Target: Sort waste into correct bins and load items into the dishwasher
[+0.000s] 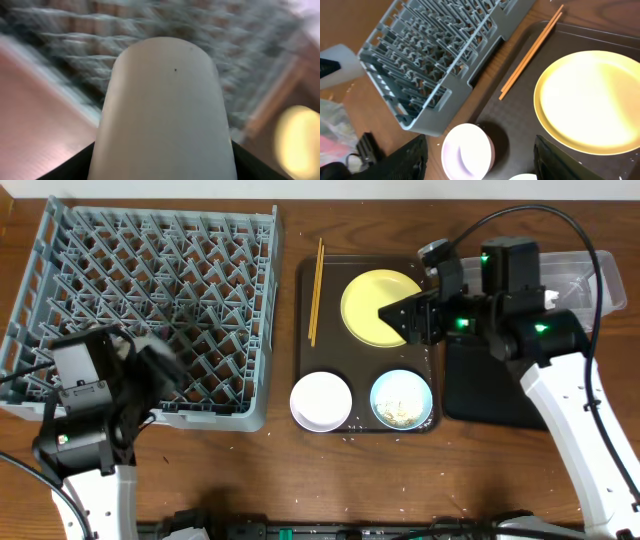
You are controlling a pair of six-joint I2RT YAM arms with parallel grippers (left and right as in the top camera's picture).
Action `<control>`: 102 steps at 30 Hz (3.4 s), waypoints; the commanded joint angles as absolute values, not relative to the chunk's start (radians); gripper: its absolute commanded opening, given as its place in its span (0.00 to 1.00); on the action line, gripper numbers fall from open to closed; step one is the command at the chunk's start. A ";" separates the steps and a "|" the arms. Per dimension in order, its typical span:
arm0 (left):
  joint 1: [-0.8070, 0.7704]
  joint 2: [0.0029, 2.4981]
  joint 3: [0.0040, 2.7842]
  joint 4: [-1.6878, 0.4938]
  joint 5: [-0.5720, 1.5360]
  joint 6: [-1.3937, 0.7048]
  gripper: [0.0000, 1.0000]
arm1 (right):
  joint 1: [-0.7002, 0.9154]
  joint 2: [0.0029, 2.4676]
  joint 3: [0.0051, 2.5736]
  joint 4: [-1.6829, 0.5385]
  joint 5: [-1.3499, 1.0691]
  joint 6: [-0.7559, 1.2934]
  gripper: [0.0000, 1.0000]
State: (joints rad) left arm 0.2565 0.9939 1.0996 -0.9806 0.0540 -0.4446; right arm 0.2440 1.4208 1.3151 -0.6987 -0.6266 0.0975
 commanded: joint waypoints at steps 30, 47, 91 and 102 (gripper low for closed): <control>0.522 1.385 1.137 -0.868 0.095 -0.442 0.90 | 0.289 1.414 1.322 -0.752 -0.565 0.088 0.66; 0.348 1.111 1.151 -0.870 0.647 -0.079 0.66 | 0.324 1.426 1.322 -0.734 -0.342 0.226 0.54; -0.159 1.049 1.150 -0.926 0.418 0.004 0.72 | 0.627 1.723 1.298 -1.002 -0.091 0.383 0.34; -0.159 1.049 1.150 -0.934 0.418 0.004 0.73 | 0.673 1.728 1.084 -0.794 0.004 0.504 0.33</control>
State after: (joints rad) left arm -0.1539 1.0462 1.1275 -0.9283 0.4099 -0.0025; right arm 0.6662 1.7378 1.1202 -0.8158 -0.0265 0.4576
